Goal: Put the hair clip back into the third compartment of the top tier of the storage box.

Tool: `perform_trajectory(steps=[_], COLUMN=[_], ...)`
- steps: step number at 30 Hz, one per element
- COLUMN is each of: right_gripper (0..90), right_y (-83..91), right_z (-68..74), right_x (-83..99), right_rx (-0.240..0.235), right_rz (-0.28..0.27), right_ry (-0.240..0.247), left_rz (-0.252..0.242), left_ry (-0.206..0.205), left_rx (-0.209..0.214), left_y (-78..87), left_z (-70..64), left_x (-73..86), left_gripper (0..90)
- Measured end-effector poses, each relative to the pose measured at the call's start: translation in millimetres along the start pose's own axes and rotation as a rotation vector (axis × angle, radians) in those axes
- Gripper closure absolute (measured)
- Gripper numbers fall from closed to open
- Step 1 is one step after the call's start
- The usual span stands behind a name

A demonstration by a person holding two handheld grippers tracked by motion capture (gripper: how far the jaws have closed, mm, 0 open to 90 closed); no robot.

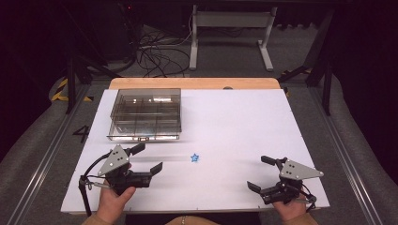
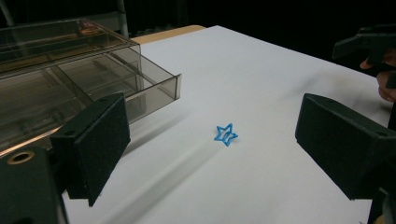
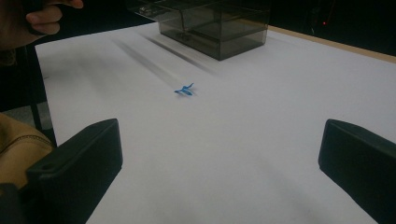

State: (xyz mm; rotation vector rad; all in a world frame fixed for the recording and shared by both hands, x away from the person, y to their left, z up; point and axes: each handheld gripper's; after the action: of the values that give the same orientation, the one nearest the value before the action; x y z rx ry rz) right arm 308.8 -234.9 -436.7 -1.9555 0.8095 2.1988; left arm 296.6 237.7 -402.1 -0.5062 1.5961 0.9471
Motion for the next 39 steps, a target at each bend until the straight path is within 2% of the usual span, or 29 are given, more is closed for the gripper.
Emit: perform_trajectory(steps=[5, 11, 20, 27, 34, 39], right_gripper=[0.3, 0.3, 0.3, 0.3, 0.3, 0.3], right_y=[-1.0, -0.7, -0.9, -0.6, -0.7, -1.5], right_z=[0.2, 0.2, 0.1, 0.2, 0.3, 0.8], right_x=[0.1, 0.4, 0.6, 0.6, 0.7, 0.4], right_rx=[-0.004, -0.006, -0.008, -0.009, -0.010, -0.014], right_rz=[0.003, 0.005, 0.006, 0.006, 0.006, 0.008], right_ry=[0.005, 0.003, 0.003, 0.002, 0.002, 0.005], left_rz=[0.006, 0.005, 0.012, 0.013, 0.018, 0.030], left_ry=[-0.003, -0.024, -0.032, -0.020, -0.029, -0.010], left_rx=[0.024, 0.036, 0.046, 0.055, 0.058, 0.061], left_y=[-10.5, -17.4, -24.8, -29.4, -34.2, -44.4], left_z=[-4.4, -9.1, -12.7, -14.2, -14.9, -16.5], left_x=[-6.1, -11.9, -15.5, -17.5, -18.6, -18.8], left_gripper=[11.1, 11.2, 11.1, 11.1, 11.4, 15.2])
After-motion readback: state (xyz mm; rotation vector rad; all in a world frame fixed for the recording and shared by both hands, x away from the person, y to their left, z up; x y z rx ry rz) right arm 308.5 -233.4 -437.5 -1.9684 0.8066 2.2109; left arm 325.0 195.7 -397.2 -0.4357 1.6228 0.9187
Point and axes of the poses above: each handheld gripper's, and its own axes: y roughly backward along the jaws, x roughly out of its underside, z roughly to its left, and after that the axes turned 8 degrees about -x, right-handed
